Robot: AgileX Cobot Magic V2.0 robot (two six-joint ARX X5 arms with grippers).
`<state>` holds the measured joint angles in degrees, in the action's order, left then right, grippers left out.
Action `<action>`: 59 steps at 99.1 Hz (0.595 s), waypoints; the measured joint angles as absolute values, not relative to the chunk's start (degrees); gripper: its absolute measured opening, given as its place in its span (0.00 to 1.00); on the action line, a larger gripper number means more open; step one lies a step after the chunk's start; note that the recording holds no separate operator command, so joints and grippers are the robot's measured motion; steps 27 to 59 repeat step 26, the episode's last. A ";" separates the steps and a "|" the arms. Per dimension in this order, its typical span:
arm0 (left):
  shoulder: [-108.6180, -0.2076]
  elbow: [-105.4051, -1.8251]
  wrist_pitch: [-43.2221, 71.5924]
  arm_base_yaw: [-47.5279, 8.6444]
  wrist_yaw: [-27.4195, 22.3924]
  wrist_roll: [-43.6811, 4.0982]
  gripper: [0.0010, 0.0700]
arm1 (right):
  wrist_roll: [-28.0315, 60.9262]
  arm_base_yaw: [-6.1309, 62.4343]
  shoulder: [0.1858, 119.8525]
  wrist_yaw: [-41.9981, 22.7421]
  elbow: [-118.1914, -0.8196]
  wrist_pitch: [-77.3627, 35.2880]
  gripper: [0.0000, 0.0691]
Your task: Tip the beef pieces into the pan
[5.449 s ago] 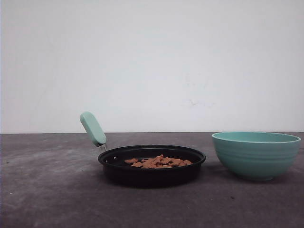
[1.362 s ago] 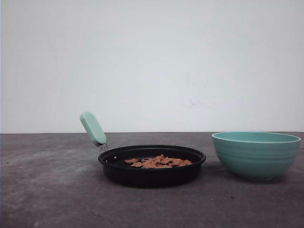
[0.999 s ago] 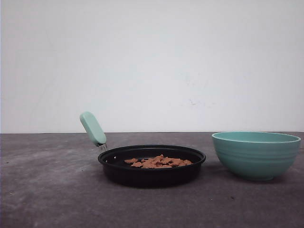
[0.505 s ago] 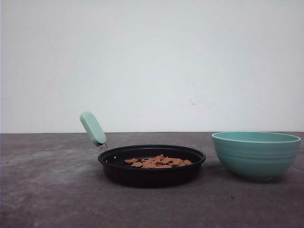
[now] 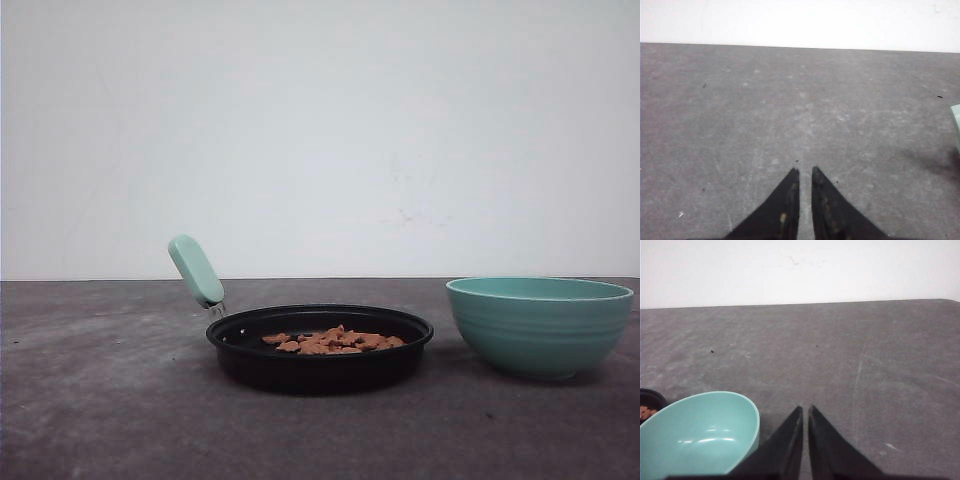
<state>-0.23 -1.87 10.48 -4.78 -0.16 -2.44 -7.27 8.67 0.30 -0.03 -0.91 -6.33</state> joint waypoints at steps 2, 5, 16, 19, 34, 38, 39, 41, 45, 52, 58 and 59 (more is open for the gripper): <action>-0.25 -1.87 10.50 -4.78 -0.16 -2.44 0.01 | -7.27 8.67 0.30 -0.03 -0.91 -6.33 0.02; -0.25 -1.87 10.50 -4.78 -0.16 -2.44 0.01 | -7.27 8.67 0.30 -0.03 -0.91 -6.33 0.02; -0.25 -1.87 10.50 -4.78 -0.16 -2.44 0.01 | -7.27 8.67 0.30 -0.03 -0.91 -6.33 0.02; -0.25 -1.87 10.50 -4.78 -0.16 -2.44 0.01 | -7.27 8.67 0.30 -0.01 -0.91 -6.33 0.02; -0.25 -1.87 10.50 -4.78 -0.16 -2.46 0.01 | -7.27 8.67 0.30 -0.01 -0.91 -6.33 0.02; -0.25 -1.87 10.50 -4.78 -0.16 -2.46 0.01 | -7.27 8.67 0.30 -0.01 -0.91 -6.33 0.02; -0.25 -1.87 10.50 -4.78 -0.16 -2.46 0.01 | -7.27 8.67 0.30 -0.01 -0.91 -6.33 0.02; -0.25 -1.87 10.50 -4.78 -0.16 -2.46 0.01 | -7.27 8.67 0.30 -0.01 -0.91 -6.33 0.02; -0.25 -1.87 10.50 -4.78 -0.16 -2.46 0.01 | -7.27 8.67 0.30 -0.01 -0.91 -6.33 0.02; -0.25 -1.87 10.50 -4.78 -0.16 -2.46 0.01 | -7.27 8.67 0.30 -0.01 -0.91 -6.33 0.02; -0.25 -1.87 10.50 -4.78 -0.16 -2.46 0.01 | -7.27 8.67 0.30 -0.01 -0.91 -6.33 0.02; -0.25 -1.87 10.50 -4.78 -0.16 -2.46 0.01 | -7.27 8.67 0.30 -0.01 -0.91 -6.33 0.02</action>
